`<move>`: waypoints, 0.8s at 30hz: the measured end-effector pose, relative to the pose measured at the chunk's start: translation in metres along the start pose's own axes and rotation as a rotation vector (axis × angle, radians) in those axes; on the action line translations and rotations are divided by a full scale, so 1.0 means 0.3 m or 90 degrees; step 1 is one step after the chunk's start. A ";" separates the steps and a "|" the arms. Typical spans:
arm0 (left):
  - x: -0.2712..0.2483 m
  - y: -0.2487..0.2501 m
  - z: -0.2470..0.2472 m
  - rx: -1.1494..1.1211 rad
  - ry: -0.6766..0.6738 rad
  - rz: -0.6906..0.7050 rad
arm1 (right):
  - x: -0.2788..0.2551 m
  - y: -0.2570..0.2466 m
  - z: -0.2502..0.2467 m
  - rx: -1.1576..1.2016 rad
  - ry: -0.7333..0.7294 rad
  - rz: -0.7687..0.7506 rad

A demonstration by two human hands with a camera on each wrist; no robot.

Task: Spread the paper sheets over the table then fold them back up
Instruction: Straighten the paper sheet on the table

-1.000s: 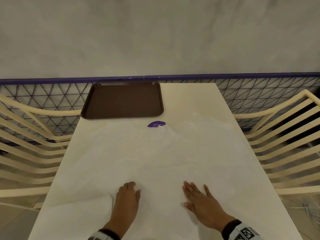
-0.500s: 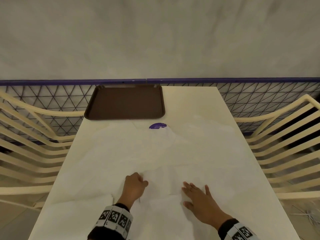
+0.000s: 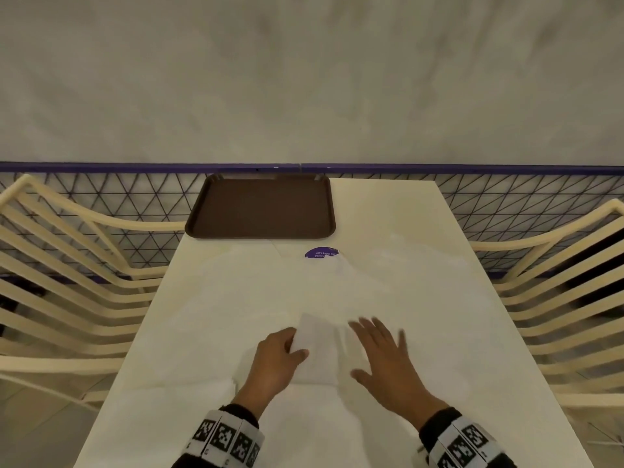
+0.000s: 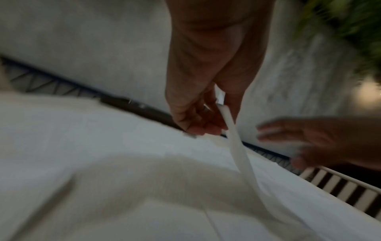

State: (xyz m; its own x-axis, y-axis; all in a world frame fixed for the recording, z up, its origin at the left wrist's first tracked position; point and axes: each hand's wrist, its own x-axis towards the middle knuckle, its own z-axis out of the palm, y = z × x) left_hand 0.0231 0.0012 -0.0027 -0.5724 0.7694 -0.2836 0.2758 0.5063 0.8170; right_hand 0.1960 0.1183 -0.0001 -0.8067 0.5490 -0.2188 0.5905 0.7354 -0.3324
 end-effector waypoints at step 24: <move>-0.263 -0.590 -0.654 -0.042 0.211 -0.305 | 0.307 -0.551 0.280 0.498 -0.229 0.173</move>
State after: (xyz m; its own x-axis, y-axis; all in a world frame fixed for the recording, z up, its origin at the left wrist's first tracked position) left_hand -0.1320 -0.2257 -0.0264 -0.8357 0.2917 -0.4652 -0.1158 0.7346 0.6686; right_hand 0.0222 0.0138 -0.0422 -0.6774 0.4103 -0.6106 0.6840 0.0457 -0.7281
